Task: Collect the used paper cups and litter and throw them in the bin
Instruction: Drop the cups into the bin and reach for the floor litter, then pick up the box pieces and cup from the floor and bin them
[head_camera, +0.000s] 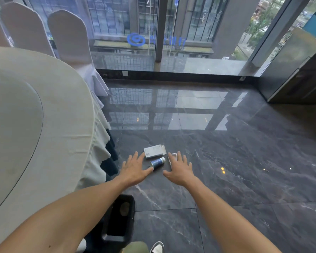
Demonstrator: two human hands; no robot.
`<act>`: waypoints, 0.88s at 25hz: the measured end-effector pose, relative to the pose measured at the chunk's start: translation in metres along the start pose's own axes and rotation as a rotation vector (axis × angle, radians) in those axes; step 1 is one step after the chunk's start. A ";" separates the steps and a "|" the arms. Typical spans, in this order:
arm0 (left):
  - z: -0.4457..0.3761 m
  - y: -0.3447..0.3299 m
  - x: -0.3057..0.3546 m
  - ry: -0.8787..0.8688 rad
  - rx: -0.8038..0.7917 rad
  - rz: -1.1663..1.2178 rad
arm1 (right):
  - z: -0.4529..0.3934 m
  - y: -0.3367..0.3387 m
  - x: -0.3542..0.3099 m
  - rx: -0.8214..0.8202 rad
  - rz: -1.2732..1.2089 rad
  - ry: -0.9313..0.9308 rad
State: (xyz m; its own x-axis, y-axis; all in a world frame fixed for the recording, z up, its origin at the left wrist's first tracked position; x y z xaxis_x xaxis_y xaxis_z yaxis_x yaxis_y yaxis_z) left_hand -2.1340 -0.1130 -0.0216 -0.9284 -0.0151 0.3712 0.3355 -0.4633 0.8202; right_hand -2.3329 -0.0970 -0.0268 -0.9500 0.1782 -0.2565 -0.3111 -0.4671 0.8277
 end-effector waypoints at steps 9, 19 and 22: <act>-0.053 0.009 0.050 -0.095 0.041 -0.120 | -0.043 0.047 0.041 0.095 0.023 0.006; -0.249 -0.005 0.066 -0.015 -0.114 -0.167 | -0.216 0.078 0.098 -0.064 0.102 -0.042; -0.290 -0.005 0.064 0.016 -0.154 -0.166 | -0.257 0.081 0.111 -0.098 0.091 -0.054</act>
State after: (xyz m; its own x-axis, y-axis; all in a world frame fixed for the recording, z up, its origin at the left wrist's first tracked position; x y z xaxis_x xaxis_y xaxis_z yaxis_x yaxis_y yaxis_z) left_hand -2.2415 -0.3682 -0.1284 -0.9718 0.0589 0.2282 0.1504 -0.5906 0.7928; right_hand -2.4706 -0.3372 -0.1167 -0.9723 0.1762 -0.1537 -0.2277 -0.5653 0.7928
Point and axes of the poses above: each hand's wrist, its own z-axis away from the middle knuckle, its own y-axis out of the back of the hand, x = y × z, the point moved 9 cm from there along -z, towards the middle knuckle
